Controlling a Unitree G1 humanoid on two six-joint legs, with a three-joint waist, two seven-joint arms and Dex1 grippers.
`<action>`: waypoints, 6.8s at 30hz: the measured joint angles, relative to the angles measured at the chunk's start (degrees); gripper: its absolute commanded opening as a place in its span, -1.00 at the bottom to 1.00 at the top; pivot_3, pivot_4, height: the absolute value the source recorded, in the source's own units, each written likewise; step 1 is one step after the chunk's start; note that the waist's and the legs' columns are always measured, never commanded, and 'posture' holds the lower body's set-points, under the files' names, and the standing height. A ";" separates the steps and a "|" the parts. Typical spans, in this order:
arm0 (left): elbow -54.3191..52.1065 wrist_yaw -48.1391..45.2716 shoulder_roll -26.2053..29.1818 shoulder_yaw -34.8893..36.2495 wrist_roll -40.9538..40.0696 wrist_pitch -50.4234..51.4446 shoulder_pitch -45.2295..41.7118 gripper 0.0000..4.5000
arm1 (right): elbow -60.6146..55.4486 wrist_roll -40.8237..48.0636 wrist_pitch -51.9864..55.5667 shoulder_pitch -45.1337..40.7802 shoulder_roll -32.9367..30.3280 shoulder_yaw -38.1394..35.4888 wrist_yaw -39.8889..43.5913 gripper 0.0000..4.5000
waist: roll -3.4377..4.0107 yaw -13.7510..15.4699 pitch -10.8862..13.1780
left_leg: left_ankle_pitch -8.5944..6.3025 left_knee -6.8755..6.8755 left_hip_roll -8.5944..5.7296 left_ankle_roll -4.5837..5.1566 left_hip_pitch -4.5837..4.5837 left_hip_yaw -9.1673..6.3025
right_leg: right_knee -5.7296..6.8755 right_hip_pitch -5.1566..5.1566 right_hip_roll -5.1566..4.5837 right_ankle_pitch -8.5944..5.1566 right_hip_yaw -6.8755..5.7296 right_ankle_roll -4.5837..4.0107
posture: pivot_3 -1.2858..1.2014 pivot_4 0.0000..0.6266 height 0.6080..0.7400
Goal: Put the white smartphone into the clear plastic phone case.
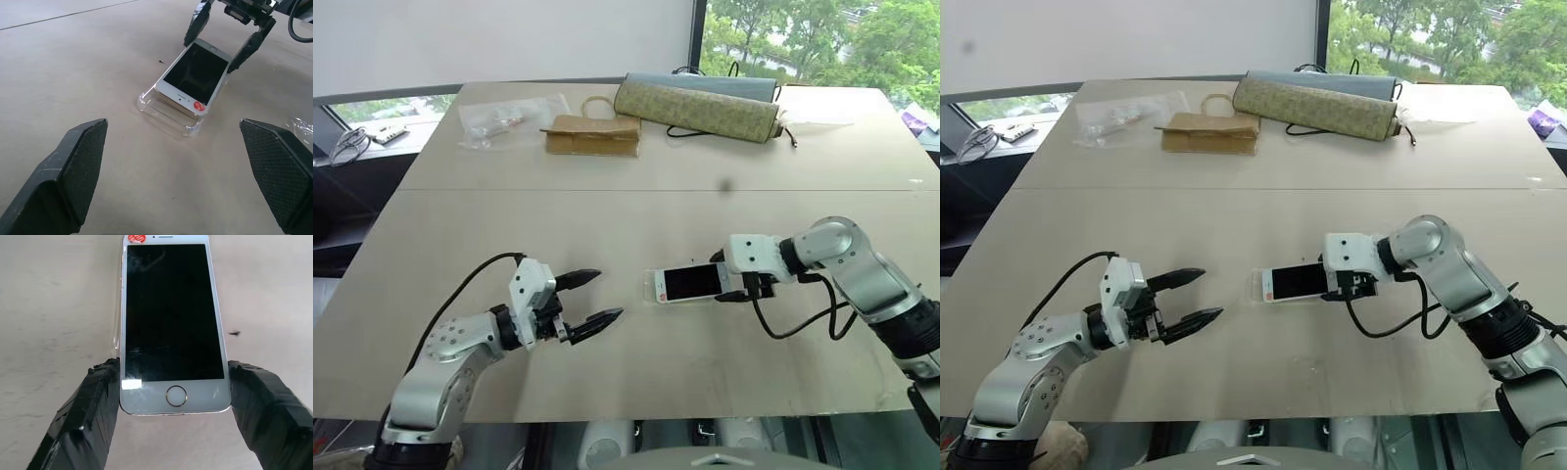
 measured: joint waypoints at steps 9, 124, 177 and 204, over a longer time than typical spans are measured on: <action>0.42 0.03 0.00 -0.30 0.17 -0.83 -0.09 1.00 | -4.46 -0.59 6.92 -0.44 -0.97 2.17 1.42 0.30 | 0.00 0.16 0.00 | 0.00 0.01 0.00 0.00 0.00 -0.03 | 0.00 0.00 -0.04 0.00 -0.04 -0.01 | 0.03 -0.52 1.00; 13.68 -3.63 -2.10 -17.41 13.61 -7.31 -14.09 -0.99 | -21.63 13.29 21.96 10.68 -4.36 -1.69 -16.89 -1.00 | -0.01 0.94 -0.05 | -0.03 0.20 -0.08 0.07 -0.06 -0.11 | 0.02 0.11 0.03 0.01 -0.12 0.03 | 0.03 -0.52 1.00; 13.22 -2.78 -2.59 -17.64 13.94 -6.04 -14.53 -0.99 | -16.38 10.93 20.08 12.43 -5.90 -4.85 -16.70 -1.00 | -0.01 0.88 -0.06 | -0.04 0.23 -0.08 0.09 -0.05 -0.10 | 0.05 0.12 0.05 0.01 -0.11 0.03 | 0.03 -0.52 1.00; 15.21 -2.77 -4.32 -17.36 16.06 -6.31 -15.79 -0.99 | -13.71 5.34 19.32 9.25 -2.31 -2.28 -16.34 -1.00 | -0.03 0.83 -0.07 | -0.04 0.21 -0.05 0.09 0.60 0.09 | 0.46 0.41 -0.06 -0.23 -0.03 0.03 | 0.03 -0.52 1.00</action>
